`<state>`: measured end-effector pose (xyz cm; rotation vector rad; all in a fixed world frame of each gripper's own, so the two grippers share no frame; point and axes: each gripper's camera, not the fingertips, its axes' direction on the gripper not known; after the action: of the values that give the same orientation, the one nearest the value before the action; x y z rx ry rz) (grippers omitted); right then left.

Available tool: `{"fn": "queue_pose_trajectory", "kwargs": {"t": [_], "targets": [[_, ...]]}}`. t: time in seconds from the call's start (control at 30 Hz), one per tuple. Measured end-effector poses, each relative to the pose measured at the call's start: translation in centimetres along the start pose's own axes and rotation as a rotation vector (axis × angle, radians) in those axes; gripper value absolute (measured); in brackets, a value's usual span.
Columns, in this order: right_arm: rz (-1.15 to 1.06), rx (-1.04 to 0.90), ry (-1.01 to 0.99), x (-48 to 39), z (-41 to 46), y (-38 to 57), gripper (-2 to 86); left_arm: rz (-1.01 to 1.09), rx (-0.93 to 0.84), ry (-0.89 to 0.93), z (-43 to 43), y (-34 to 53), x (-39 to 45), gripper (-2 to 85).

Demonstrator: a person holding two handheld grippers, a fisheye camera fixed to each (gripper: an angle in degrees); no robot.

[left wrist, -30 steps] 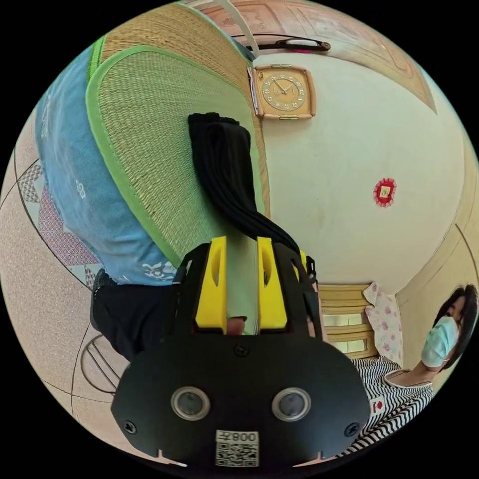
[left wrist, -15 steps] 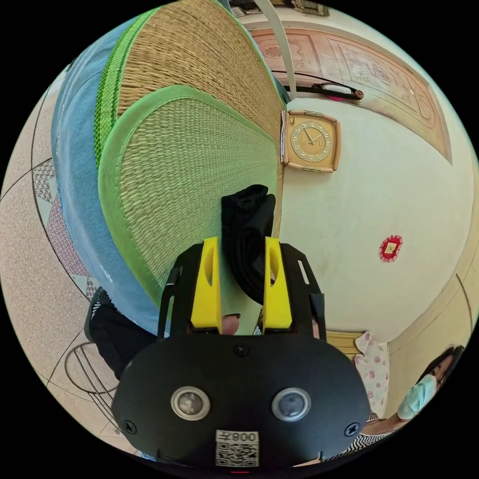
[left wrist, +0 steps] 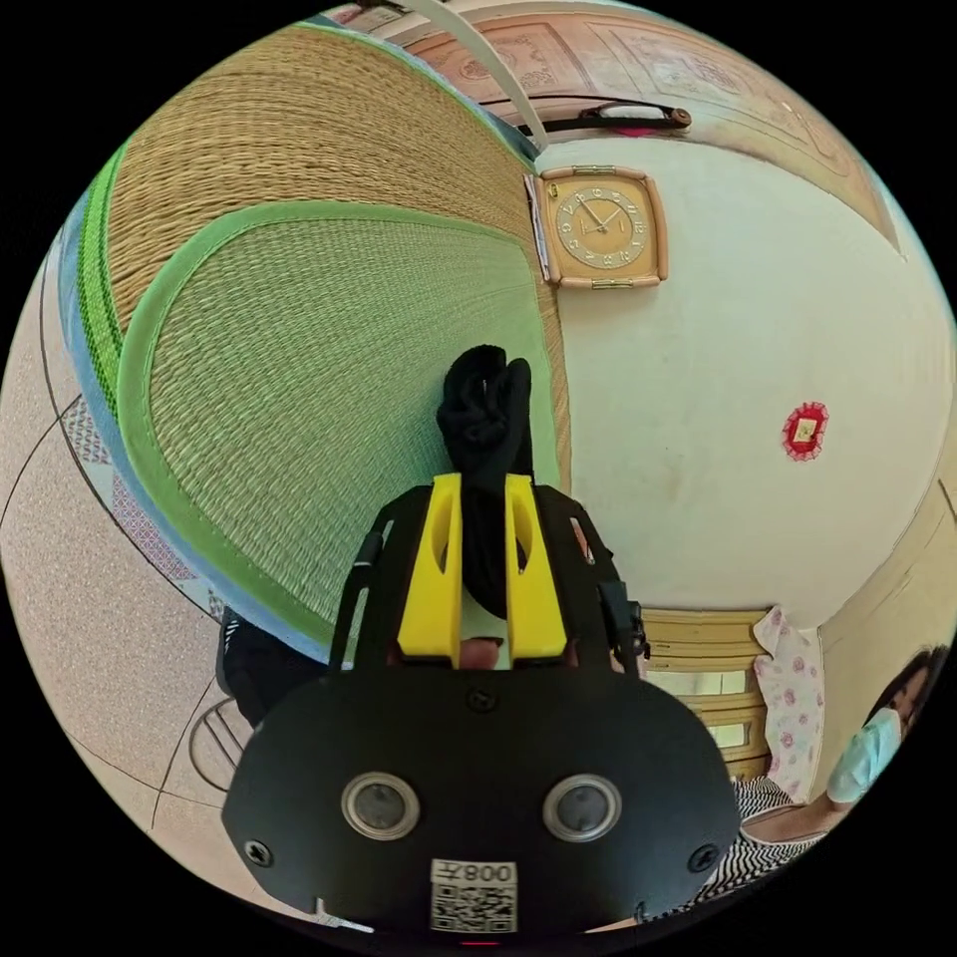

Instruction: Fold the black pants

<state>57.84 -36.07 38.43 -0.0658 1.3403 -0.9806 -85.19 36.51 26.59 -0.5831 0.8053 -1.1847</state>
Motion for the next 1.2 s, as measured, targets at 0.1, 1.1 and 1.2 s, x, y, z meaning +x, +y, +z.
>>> {"fn": "queue_pose_trajectory", "kwargs": {"t": [0.1,1.1,1.2], "targets": [[0.004,-0.011,0.006,2.5,-1.5,3.5,1.9,0.022,0.008,0.03,-0.3,3.2,1.7,7.1],[-0.422,0.668,-0.051,15.3,-39.1,42.4,1.7,0.638,-0.412,0.26,35.4,28.5,47.5,6.0],[-0.517,0.854,0.073,13.9,-46.2,49.7,1.7,0.735,-0.508,0.406,43.8,33.2,56.0,5.7]]}}
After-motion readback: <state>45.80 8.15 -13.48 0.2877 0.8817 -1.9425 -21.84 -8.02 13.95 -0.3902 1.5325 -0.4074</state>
